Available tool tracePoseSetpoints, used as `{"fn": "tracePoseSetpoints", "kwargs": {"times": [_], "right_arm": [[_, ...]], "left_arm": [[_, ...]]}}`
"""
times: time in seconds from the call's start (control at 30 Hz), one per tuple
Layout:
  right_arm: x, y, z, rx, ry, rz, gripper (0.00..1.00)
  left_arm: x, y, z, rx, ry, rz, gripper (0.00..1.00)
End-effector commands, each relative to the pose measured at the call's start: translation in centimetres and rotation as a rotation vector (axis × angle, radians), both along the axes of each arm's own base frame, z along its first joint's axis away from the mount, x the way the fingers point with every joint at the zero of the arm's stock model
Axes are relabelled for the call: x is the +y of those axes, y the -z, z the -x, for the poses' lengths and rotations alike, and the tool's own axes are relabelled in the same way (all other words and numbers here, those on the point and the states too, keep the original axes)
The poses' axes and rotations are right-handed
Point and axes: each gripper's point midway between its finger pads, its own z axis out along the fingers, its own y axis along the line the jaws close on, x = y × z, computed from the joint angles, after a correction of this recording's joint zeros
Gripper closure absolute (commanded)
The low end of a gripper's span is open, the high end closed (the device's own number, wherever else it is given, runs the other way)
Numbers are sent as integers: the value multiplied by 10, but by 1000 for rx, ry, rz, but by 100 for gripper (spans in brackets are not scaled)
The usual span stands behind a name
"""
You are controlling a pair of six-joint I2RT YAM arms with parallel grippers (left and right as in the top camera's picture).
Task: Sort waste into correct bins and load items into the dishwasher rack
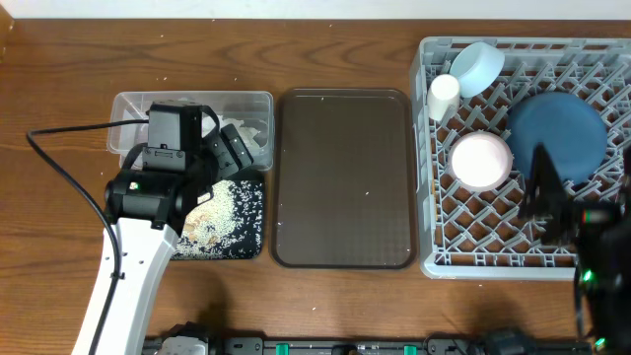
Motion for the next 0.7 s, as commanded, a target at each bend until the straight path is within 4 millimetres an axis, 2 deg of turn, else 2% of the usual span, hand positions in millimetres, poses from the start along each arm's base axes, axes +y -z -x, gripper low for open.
{"fn": "tracePoseSetpoints", "kwargs": {"times": [0.0,0.1,0.2,0.47,0.67], "right_arm": [[-10,43,3,5,49,17,1],[-15,83,3,-17,72,8,1],[-20,113,-4,-62,102,-24,1],[-20,178,-19,-159,81,-48,1],[-12,233,-34,-99,23,-40,1]], "left_arm": [[4,-11,-3,-31,-13,-13,9],[4,-11,-3,-31,-13,-13,9],[4,-11,-3,-31,-13,-13,9],[4,-11,-3,-31,-13,-13,9],[4,-11,-3,-31,-13,-13,9]]}}
